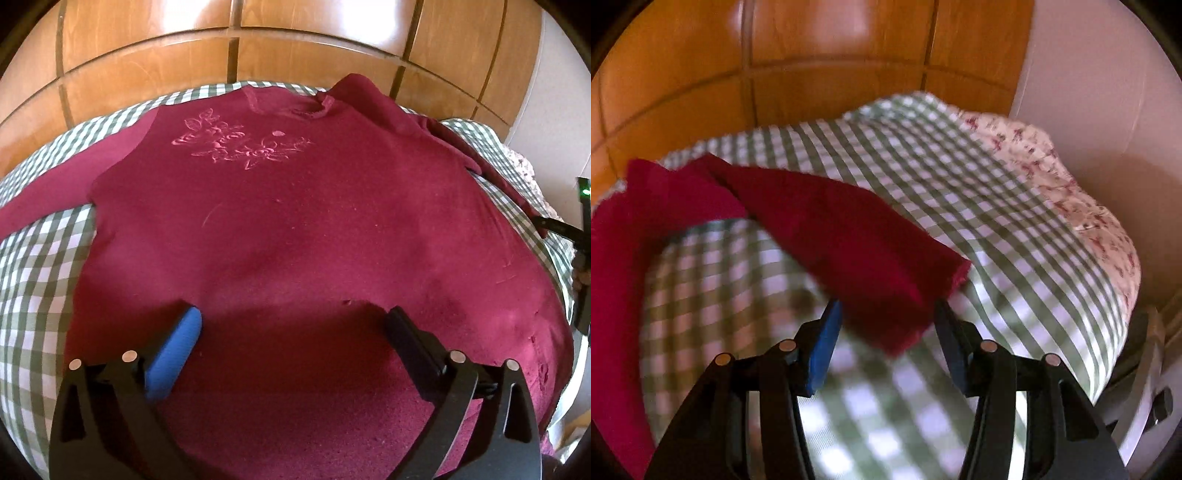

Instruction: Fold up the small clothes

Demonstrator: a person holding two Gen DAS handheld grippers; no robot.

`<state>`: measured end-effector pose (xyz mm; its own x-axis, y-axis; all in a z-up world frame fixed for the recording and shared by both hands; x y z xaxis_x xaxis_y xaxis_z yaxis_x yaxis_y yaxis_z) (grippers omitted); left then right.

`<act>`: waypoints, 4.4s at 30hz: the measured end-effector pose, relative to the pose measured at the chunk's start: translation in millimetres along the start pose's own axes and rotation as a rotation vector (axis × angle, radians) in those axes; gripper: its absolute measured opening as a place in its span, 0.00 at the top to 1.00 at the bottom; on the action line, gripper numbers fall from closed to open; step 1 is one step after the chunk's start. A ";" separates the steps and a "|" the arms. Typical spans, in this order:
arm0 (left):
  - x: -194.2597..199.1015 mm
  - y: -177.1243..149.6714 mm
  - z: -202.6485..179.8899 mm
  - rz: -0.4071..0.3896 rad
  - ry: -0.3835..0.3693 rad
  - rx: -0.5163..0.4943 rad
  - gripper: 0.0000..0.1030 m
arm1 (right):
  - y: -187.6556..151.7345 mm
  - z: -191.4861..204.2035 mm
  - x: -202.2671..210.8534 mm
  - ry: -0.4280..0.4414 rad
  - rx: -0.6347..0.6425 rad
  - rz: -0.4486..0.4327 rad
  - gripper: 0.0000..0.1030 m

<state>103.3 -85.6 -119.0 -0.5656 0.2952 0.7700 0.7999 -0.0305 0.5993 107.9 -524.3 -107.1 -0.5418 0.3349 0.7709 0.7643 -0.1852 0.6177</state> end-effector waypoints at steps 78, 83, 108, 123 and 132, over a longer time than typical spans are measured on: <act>121.9 -79.3 105.8 0.148 -0.089 0.186 0.96 | -120.5 89.6 125.8 0.503 0.103 0.139 0.93; 144.5 -66.3 110.1 0.058 -0.078 0.183 0.51 | -129.0 92.3 118.7 0.488 0.096 0.170 0.68; 21.8 21.4 1.5 0.032 0.126 0.060 0.21 | -102.0 62.2 129.0 0.525 -0.145 -0.057 0.28; 18.8 7.7 29.2 0.014 0.122 0.076 0.04 | -56.4 -54.5 63.8 0.456 -0.550 -0.061 0.45; 10.3 7.1 32.4 0.017 0.079 0.064 0.04 | -0.8 -133.1 -39.0 0.291 -0.829 0.024 0.49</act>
<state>109.6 -51.9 -113.8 -0.5643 0.2188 0.7961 0.8191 0.0275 0.5730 81.8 -660.2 -116.9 -0.6828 0.0945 0.7244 0.3376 -0.8386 0.4276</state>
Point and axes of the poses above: each gripper's, at about its wrist camera, not at the fingertips, and x roughly against the way its jaws point, z to its left, y to its top, the point moved 2 cm from there along -x, roughly the way its jaws point, and after that the axes turned 8 degrees about x, right-handed, at the moved point
